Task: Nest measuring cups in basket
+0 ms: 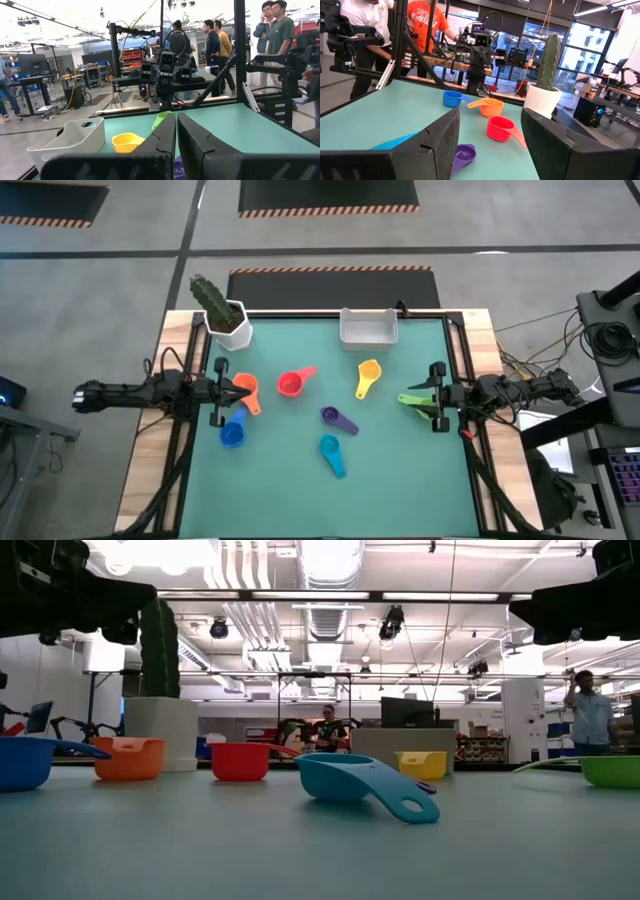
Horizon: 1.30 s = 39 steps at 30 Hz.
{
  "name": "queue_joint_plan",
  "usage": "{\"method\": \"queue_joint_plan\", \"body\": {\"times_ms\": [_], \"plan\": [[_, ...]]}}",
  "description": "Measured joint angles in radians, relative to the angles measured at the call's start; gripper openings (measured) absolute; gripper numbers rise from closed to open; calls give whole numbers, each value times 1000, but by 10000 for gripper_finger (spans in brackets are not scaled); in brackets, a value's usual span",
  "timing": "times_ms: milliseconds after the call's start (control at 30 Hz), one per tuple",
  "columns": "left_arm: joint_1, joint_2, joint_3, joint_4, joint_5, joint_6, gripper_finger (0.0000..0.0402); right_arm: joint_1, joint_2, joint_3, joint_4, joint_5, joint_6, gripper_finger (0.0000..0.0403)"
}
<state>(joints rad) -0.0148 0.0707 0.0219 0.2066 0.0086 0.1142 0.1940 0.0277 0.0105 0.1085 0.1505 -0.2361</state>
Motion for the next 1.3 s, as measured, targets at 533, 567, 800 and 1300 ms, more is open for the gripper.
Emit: {"method": "queue_joint_plan", "body": {"times_ms": [533,567,800,1300], "plan": [[0,0,0,17,-1,195,0,0,0,0,74,0,354,201],[0,0,0,40,-1,149,0,0,0,0,98,0,356,201],[0,0,0,256,-2,-201,0,0,1,20,207,117,351,201],[0,2,0,441,-2,-203,0,0,1,75,219,426,349,201]]}}
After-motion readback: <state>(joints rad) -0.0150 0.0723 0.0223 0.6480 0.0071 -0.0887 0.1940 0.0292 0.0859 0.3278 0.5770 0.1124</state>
